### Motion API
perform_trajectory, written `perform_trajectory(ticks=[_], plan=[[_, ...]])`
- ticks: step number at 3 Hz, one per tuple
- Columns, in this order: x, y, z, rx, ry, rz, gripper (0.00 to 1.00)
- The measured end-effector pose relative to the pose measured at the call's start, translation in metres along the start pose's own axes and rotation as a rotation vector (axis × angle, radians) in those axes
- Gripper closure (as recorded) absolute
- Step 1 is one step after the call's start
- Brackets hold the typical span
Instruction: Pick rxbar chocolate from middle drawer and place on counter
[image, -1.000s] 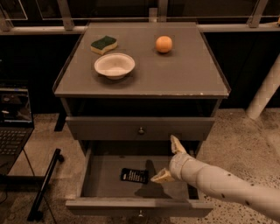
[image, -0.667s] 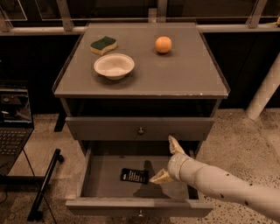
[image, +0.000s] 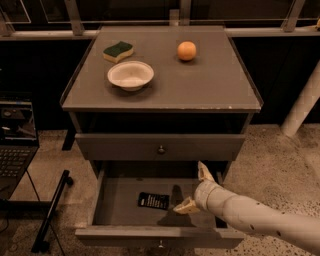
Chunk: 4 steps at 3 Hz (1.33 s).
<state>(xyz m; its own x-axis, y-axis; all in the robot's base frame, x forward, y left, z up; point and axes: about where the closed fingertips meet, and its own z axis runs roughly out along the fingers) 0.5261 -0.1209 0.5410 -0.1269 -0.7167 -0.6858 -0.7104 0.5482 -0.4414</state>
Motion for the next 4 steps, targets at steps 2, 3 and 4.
perform_trajectory(ticks=[2,3,4], plan=[[0.024,0.019,0.053,-0.037,-0.033,0.012,0.0],[0.031,0.028,0.08,-0.084,-0.051,0.01,0.0],[0.035,0.04,0.098,-0.14,-0.044,0.039,0.0]])
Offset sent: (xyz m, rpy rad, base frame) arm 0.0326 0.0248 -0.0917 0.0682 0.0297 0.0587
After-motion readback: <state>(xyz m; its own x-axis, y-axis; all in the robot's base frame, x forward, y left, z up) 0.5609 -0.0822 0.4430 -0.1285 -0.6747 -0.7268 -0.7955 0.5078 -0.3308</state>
